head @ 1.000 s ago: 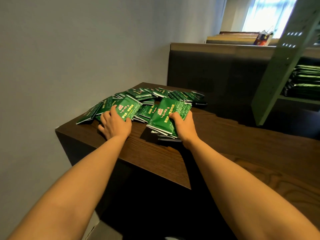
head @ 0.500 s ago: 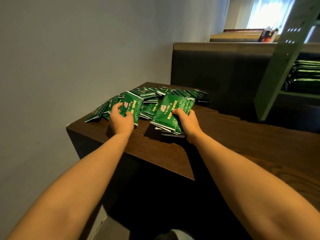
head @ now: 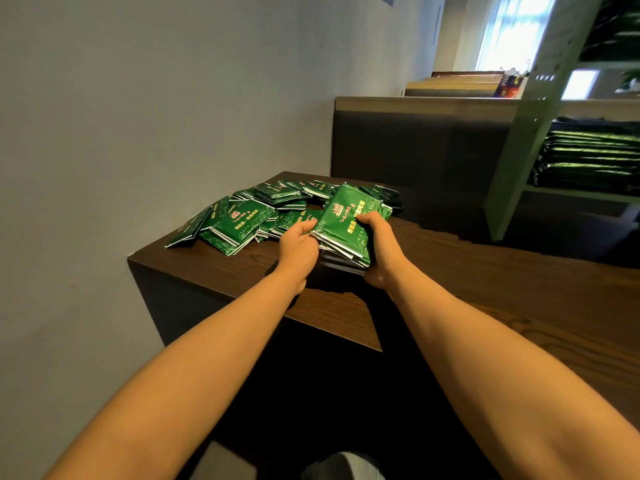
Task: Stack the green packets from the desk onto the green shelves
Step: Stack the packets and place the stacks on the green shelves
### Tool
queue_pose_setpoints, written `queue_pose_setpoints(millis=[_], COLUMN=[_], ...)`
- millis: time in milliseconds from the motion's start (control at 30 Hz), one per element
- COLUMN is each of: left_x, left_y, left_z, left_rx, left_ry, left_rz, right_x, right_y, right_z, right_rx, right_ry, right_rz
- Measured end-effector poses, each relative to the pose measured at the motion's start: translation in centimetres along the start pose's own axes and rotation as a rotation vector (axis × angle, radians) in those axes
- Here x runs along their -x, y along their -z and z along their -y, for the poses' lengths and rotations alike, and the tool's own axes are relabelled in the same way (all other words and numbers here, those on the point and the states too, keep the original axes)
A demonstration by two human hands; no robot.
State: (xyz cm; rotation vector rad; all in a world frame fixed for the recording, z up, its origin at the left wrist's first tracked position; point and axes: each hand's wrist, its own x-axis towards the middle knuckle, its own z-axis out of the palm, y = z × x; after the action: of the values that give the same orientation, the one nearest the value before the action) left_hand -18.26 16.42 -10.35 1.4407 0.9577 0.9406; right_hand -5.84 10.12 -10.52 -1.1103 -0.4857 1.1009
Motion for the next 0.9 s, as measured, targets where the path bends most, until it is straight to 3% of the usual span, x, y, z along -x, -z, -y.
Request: queue_pose_setpoints(millis=[233,367,567,767,900], left_x=[0.7,0.9,1.8,3.9,5.4], left_y=[-0.7,-1.4,-4.1,-8.9,-12.1], left_z=[-0.8,-1.3,-2.9,-4.8,-5.0], left_rx=[0.131,-0.002,0.002,-0.098,0.006], left_ry=[0.191,0.132,0.082,0.125,0.175], left_rz=[0.136,0.175,0.345,0.465,0.493], right_x=[0.6,1.6,3.6,5.6,6.5], right_y=[1.7,2.6,5.6,9.6,11.1], right_z=[1.0,1.5,3.3,4.4,4.9], right_rx=[0.009,0.068,0.163,0.277,0.368], right_ry=[-0.021,0.023,0.106,0.228,0.338], right_rz=[-0.006,-0.035,-0.088,-0.152,-0.184])
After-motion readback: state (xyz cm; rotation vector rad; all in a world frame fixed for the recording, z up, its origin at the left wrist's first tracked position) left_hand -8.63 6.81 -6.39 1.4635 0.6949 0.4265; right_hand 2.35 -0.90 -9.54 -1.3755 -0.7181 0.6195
